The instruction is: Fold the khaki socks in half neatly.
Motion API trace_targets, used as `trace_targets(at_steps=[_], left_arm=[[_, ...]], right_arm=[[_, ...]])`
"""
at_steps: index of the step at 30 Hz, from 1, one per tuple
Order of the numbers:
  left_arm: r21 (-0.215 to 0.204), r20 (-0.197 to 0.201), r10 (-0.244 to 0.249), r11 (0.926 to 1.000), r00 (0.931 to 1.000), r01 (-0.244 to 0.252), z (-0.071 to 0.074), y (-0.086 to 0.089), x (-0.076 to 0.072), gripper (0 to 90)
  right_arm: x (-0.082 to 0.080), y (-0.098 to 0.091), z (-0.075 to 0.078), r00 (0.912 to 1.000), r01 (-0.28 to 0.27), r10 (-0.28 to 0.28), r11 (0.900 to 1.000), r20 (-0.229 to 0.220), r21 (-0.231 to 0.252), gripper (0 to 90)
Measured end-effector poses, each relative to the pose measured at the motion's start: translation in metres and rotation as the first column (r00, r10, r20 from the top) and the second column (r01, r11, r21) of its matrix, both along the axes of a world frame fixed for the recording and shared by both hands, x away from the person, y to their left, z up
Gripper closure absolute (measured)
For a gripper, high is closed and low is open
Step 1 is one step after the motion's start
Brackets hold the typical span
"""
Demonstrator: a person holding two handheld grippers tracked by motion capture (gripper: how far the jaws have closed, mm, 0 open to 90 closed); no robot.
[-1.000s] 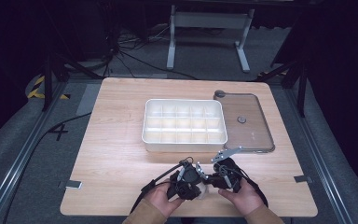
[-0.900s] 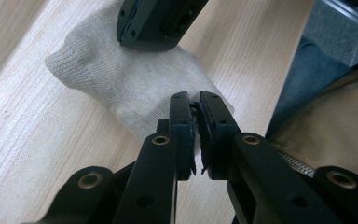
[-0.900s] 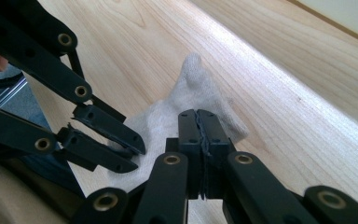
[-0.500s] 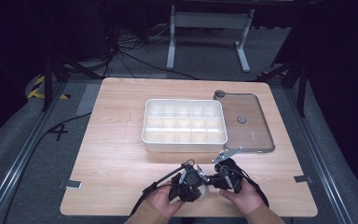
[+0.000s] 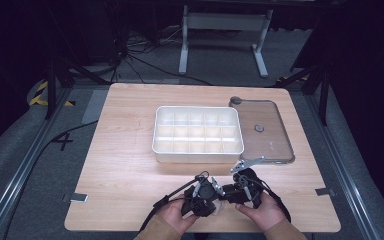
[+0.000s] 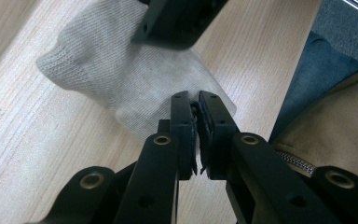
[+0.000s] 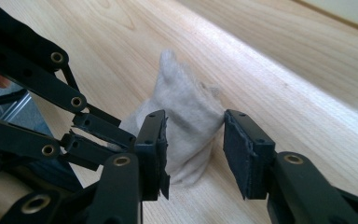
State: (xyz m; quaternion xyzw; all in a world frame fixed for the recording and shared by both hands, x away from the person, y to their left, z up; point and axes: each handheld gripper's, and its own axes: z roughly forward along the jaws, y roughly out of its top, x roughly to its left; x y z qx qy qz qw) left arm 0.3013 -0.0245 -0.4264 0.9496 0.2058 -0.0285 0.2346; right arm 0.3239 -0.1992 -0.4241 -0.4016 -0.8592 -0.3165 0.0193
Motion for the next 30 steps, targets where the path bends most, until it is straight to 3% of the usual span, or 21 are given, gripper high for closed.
trace_targets(at_steps=[13,15,19,22,30], left_arm=[[0.007,-0.006,-0.002,1.0000,1.0000,0.002,0.000,-0.001,-0.001,85.0],[0.006,-0.007,-0.001,1.0000,1.0000,0.001,0.000,-0.001,-0.002,85.0],[0.005,-0.005,-0.002,1.0000,1.0000,0.002,0.000,-0.001,-0.001,85.0],[0.000,-0.002,-0.004,1.0000,1.0000,0.004,-0.001,-0.001,0.000,85.0],[-0.001,-0.008,-0.007,1.0000,0.9999,0.007,-0.001,0.000,0.000,84.9]], right_arm=[[0.003,0.007,-0.013,0.9991,-0.012,0.011,0.9999,-0.040,-0.012,54.8],[0.006,0.005,-0.019,0.9974,0.003,-0.002,0.9999,-0.072,0.016,52.3],[0.007,0.003,-0.023,0.9954,0.020,-0.015,0.9987,-0.095,0.046,51.6],[0.007,0.003,-0.024,0.9954,0.020,-0.015,0.9984,-0.095,0.052,53.4],[0.012,0.000,-0.028,0.9881,0.012,0.004,0.9941,-0.154,0.108,60.1]])
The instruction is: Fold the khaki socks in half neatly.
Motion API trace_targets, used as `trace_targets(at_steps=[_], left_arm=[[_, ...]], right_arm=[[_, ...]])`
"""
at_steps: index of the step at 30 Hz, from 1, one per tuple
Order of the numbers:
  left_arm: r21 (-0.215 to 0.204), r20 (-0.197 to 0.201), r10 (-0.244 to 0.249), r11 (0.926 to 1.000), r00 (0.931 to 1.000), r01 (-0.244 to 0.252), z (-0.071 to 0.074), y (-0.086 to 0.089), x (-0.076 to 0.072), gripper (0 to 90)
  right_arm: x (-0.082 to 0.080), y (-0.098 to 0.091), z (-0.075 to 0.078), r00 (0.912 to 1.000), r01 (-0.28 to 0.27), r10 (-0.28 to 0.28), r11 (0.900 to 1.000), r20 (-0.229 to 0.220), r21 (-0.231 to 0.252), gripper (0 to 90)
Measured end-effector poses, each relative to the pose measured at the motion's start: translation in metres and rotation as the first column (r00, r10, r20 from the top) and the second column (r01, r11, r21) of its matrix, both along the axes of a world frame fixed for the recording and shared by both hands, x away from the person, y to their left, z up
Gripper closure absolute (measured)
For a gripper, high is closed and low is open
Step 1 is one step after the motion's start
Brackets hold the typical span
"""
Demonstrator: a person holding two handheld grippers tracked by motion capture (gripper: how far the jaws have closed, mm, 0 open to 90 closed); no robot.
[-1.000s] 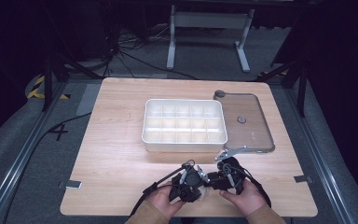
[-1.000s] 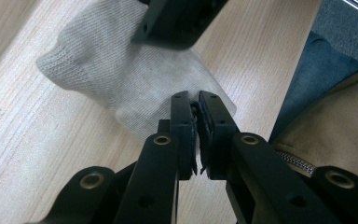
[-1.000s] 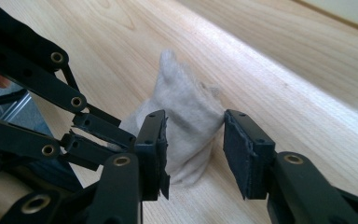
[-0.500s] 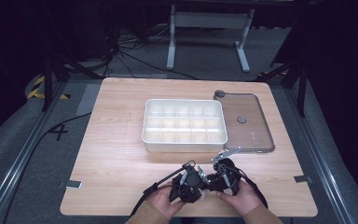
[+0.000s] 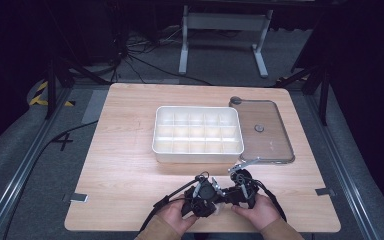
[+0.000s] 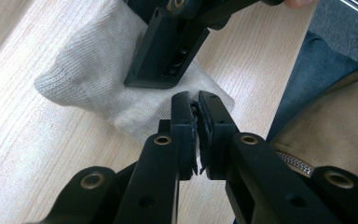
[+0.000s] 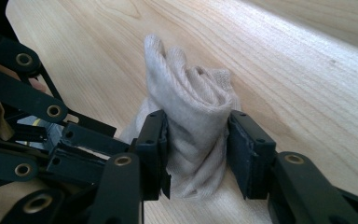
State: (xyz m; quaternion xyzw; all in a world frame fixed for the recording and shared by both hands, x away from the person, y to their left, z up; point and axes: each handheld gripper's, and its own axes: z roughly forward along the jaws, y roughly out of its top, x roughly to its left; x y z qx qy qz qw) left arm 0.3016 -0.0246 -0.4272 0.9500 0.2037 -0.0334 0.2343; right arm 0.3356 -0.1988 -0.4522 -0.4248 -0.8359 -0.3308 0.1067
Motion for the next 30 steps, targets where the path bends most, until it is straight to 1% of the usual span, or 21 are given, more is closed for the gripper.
trace_targets(at_steps=[3,6,7,8,9,10,13,14,15,18,24,27,30], left_arm=[[-0.001,-0.001,0.001,1.0000,1.0000,-0.001,0.000,0.000,0.000,84.8],[-0.001,0.000,0.004,1.0000,1.0000,-0.004,0.000,0.000,0.000,84.6],[0.000,0.002,0.000,1.0000,1.0000,0.000,0.000,0.000,0.000,84.6],[0.002,0.000,0.006,1.0000,1.0000,-0.006,0.000,0.000,-0.001,84.4],[0.002,0.000,0.006,1.0000,1.0000,-0.006,0.000,0.000,-0.001,84.1],[0.003,-0.002,0.005,1.0000,1.0000,-0.005,0.001,0.000,-0.001,83.9],[0.003,-0.007,0.004,1.0000,1.0000,-0.004,0.001,0.001,0.000,82.8],[0.006,-0.013,0.006,1.0000,0.9999,-0.006,0.002,0.002,0.000,82.3],[-0.006,-0.010,0.009,0.9999,0.9999,-0.009,0.001,0.002,0.000,81.9],[-0.006,-0.009,0.002,1.0000,1.0000,-0.002,0.002,0.002,0.001,81.4],[-0.013,-0.012,0.008,0.9999,0.9999,-0.008,0.003,0.003,0.001,80.0],[-0.020,-0.018,0.009,0.9998,0.9998,-0.009,0.005,0.005,0.002,79.3],[-0.030,-0.020,0.008,0.9995,0.9998,-0.008,0.010,0.010,0.004,79.0]], right_arm=[[0.000,0.000,0.000,1.0000,-0.007,0.007,1.0000,0.001,-0.001,61.3],[0.000,0.001,0.001,0.9999,-0.016,0.016,0.9999,0.003,-0.001,65.2],[0.000,0.002,0.002,0.9998,-0.020,0.020,0.9998,0.008,-0.006,66.8],[-0.001,0.003,0.002,0.9997,-0.022,0.022,0.9997,0.011,-0.009,68.2],[-0.001,0.003,0.002,0.9997,-0.022,0.022,0.9997,0.011,-0.009,68.2],[-0.001,0.004,0.004,0.9992,-0.033,0.034,0.9994,0.022,-0.014,71.1],[-0.002,0.005,0.005,0.9986,-0.039,0.040,0.9989,0.036,-0.024,73.2],[-0.002,0.005,0.005,0.9984,-0.041,0.042,0.9988,0.039,-0.027,73.6],[-0.002,0.005,0.005,0.9982,-0.041,0.042,0.9987,0.042,-0.029,73.9],[-0.002,0.005,0.006,0.9979,-0.043,0.044,0.9986,0.047,-0.032,74.4],[-0.003,0.006,0.007,0.9980,-0.039,0.041,0.9985,0.048,-0.038,75.0],[-0.003,0.006,0.007,0.9980,-0.039,0.041,0.9985,0.049,-0.038,75.3],[-0.003,0.006,0.008,0.9979,-0.040,0.042,0.9986,0.050,-0.035,75.6]])
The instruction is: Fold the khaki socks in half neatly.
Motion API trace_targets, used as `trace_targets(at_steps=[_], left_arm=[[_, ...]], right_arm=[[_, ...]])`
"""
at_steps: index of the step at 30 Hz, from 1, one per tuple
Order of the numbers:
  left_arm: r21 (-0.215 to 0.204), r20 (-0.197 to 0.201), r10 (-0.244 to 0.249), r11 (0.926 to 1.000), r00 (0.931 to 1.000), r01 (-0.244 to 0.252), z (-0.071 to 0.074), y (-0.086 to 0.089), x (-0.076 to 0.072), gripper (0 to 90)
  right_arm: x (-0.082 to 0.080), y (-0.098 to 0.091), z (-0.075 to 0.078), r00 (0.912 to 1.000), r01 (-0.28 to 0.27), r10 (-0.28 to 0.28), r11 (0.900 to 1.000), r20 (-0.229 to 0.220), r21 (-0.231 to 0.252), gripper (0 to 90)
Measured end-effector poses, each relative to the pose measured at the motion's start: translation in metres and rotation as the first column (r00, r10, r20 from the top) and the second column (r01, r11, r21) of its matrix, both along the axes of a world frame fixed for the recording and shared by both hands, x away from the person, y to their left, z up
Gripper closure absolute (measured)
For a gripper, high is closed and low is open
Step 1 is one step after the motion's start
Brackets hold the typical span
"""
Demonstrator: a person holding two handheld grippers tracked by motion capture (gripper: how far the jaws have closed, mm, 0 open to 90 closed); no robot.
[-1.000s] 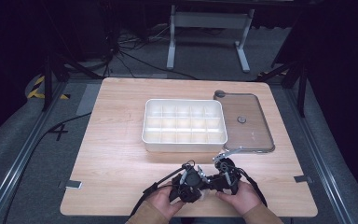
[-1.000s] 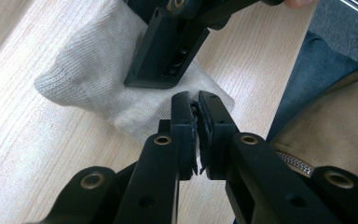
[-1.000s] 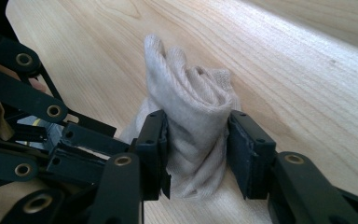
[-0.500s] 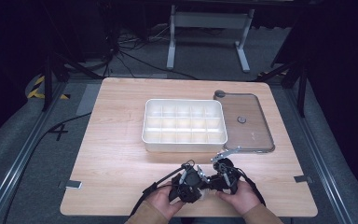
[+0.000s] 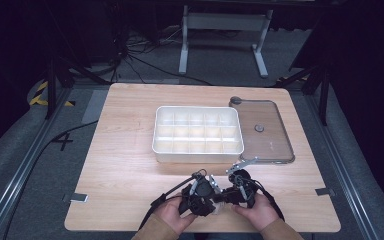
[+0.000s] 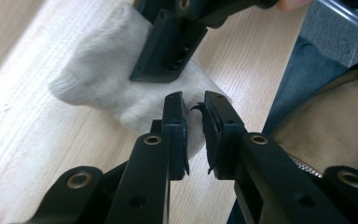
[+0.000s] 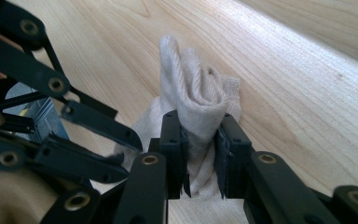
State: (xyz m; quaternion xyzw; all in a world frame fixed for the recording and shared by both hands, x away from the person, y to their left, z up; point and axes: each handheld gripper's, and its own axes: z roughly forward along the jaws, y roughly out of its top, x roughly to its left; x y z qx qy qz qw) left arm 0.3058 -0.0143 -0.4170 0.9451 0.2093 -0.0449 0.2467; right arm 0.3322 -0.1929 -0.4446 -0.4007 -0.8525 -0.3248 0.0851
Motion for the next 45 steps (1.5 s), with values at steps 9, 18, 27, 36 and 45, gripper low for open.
trace_targets(at_steps=[9,18,27,36,45], left_arm=[[-0.036,0.013,0.041,0.9985,0.9991,-0.041,0.019,0.019,0.007,77.9],[-0.053,0.028,0.087,0.9949,0.9958,-0.085,0.036,0.039,0.011,77.8],[-0.045,0.053,0.137,0.9899,0.9892,-0.135,0.044,0.054,0.017,76.2],[-0.049,0.051,0.175,0.9837,0.9832,-0.173,0.050,0.069,0.024,75.9],[-0.054,0.048,0.208,0.9773,0.9770,-0.205,0.052,0.081,0.031,74.8]], right_arm=[[-0.004,-0.002,0.014,0.9995,0.000,-0.001,0.9999,0.032,0.015,75.8],[-0.007,-0.006,0.027,0.9974,0.005,-0.007,0.9991,0.072,0.041,75.8],[-0.008,-0.013,0.036,0.9925,0.039,-0.045,0.9978,0.114,0.053,75.7],[-0.008,-0.019,0.040,0.9871,0.061,-0.069,0.9965,0.144,0.057,75.6],[-0.004,-0.032,0.047,0.9806,0.099,-0.112,0.9914,0.161,0.085,75.6]])
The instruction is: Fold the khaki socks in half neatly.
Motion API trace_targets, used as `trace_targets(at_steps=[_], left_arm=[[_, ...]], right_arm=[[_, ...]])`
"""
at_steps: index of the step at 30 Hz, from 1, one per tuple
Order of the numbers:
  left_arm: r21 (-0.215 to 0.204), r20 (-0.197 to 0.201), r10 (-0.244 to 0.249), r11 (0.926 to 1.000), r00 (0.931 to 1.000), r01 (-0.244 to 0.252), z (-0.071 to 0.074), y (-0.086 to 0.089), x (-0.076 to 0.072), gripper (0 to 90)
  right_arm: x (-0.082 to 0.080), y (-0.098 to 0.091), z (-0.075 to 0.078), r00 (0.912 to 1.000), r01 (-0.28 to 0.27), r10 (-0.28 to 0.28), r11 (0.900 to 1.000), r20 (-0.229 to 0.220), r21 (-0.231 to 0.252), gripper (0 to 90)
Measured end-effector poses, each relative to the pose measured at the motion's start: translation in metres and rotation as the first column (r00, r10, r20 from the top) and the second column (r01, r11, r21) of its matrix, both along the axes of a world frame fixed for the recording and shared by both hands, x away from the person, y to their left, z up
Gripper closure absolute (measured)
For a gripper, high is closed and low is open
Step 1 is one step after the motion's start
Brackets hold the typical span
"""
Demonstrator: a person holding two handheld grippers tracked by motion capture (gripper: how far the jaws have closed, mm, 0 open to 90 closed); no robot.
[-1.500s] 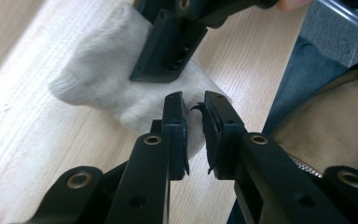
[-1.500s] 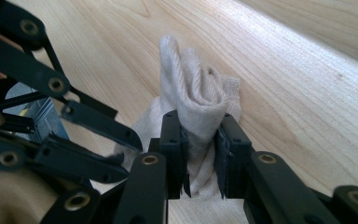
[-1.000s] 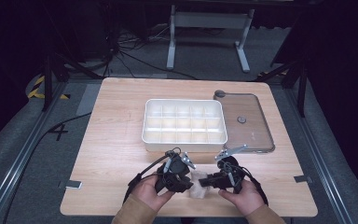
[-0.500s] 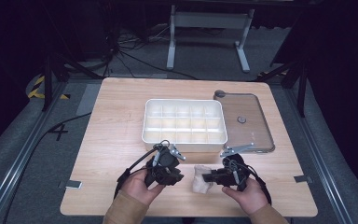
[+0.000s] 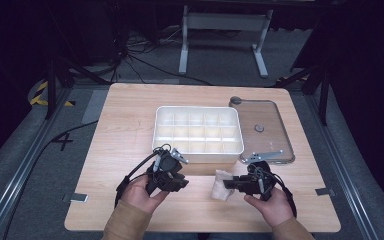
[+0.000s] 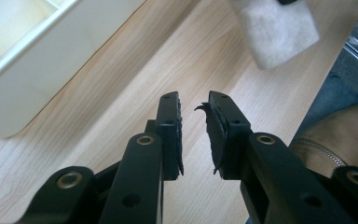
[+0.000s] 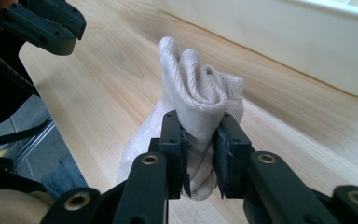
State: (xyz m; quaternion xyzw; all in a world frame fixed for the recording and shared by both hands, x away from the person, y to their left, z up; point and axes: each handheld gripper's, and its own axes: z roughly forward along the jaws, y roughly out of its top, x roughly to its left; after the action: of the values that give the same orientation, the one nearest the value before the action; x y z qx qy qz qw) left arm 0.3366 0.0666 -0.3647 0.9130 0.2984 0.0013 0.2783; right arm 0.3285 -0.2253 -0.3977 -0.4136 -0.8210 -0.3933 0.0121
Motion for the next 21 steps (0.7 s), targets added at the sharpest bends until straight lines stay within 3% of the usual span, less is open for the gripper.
trace_targets(at_steps=[21], left_arm=[[-0.015,-0.003,0.068,0.9975,0.9977,-0.068,0.003,0.023,0.006,73.0]], right_arm=[[0.006,-0.023,0.014,0.9943,0.069,-0.068,0.9976,0.082,-0.010,75.5]])
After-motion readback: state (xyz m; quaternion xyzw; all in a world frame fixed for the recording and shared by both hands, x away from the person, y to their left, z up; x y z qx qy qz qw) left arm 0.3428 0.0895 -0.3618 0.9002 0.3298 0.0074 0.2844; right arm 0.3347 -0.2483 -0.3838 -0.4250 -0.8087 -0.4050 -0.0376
